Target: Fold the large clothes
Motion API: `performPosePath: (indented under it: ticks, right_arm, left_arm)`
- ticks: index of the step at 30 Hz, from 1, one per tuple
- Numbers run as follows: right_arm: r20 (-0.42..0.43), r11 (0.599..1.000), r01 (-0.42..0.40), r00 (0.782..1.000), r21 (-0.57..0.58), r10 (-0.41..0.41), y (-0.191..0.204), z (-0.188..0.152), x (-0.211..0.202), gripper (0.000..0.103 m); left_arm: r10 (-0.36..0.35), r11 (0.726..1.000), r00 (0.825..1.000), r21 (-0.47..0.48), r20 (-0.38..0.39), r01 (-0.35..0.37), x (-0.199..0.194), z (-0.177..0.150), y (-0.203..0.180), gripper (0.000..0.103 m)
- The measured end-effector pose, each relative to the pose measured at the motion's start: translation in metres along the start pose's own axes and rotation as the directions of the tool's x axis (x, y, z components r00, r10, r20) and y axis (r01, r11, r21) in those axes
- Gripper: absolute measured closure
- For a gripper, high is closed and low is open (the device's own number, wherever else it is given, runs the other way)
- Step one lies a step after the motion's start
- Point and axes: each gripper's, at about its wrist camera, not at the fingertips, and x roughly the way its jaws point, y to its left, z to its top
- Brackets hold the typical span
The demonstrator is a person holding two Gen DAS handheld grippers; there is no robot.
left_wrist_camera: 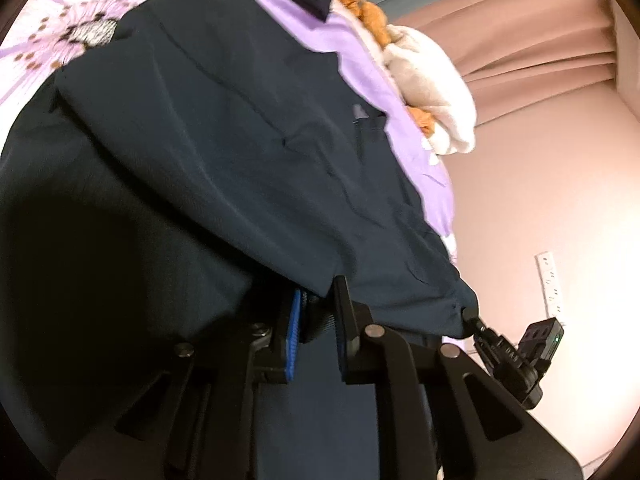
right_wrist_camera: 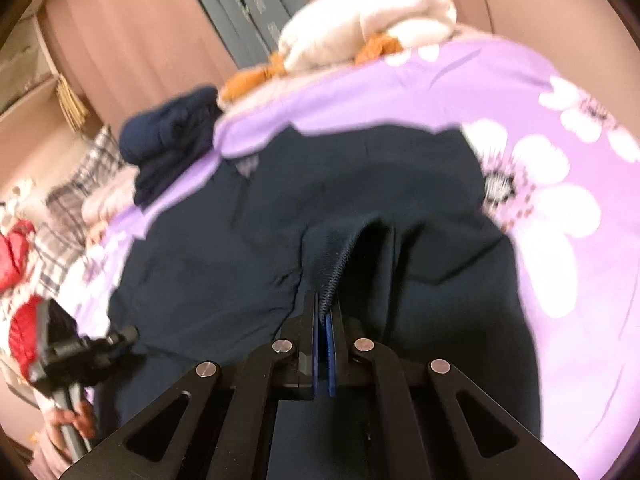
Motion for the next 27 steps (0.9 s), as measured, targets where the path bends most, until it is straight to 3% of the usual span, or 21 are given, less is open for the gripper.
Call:
performPosePath:
  ticks: [3,5,8,11,12,17,21,24,25,27]
  right_arm:
    - [0.041,1.000,0.028,0.999,-0.004,-0.028,0.001,0.010,-0.003,0.099]
    - [0.027,0.999,0.045,0.999,-0.007,-0.045,0.000,0.009,0.007,0.099]
    - [-0.063,0.994,0.106,0.992,-0.021,-0.107,-0.010,-0.004,0.038,0.099]
    - [-0.163,0.992,0.125,0.979,-0.018,-0.126,-0.021,-0.019,0.055,0.099]
    - [-0.150,0.991,0.132,0.980,-0.026,-0.134,-0.021,-0.021,0.051,0.099]
    - [0.008,0.966,0.207,0.978,-0.156,-0.209,-0.006,-0.009,0.012,0.090]
    - [0.030,0.964,0.119,0.993,-0.238,-0.115,0.018,-0.003,0.014,0.090]
    - [0.013,0.955,0.095,0.995,-0.282,-0.095,0.037,-0.002,0.038,0.090]
    - [0.000,0.953,0.087,0.996,-0.289,-0.091,0.041,-0.002,0.045,0.090]
    - [-0.037,0.951,0.083,0.994,-0.297,-0.098,0.044,-0.005,0.065,0.090]
  left_arm:
    - [0.002,1.000,1.000,0.020,0.015,-0.002,-0.004,0.000,-0.005,0.090]
    - [0.040,0.999,0.999,0.000,0.014,-0.040,-0.003,0.002,-0.001,0.090]
    - [0.103,0.994,0.995,-0.032,-0.008,-0.104,0.000,0.002,0.012,0.089]
    - [0.146,0.989,0.989,-0.002,-0.016,-0.146,-0.008,0.001,0.013,0.089]
    - [0.170,0.985,0.985,0.021,-0.018,-0.169,-0.014,0.001,0.011,0.093]
    - [0.298,0.937,0.953,0.174,0.055,-0.303,-0.042,0.008,-0.005,0.093]
    - [0.316,0.913,0.940,0.227,0.130,-0.339,-0.048,0.020,-0.015,0.084]
    - [0.340,0.893,0.925,0.248,0.172,-0.375,-0.035,0.031,-0.022,0.078]
    - [0.349,0.886,0.920,0.256,0.177,-0.386,-0.032,0.033,-0.022,0.073]
    - [0.404,0.851,0.895,0.281,0.191,-0.444,-0.018,0.037,-0.023,0.053]
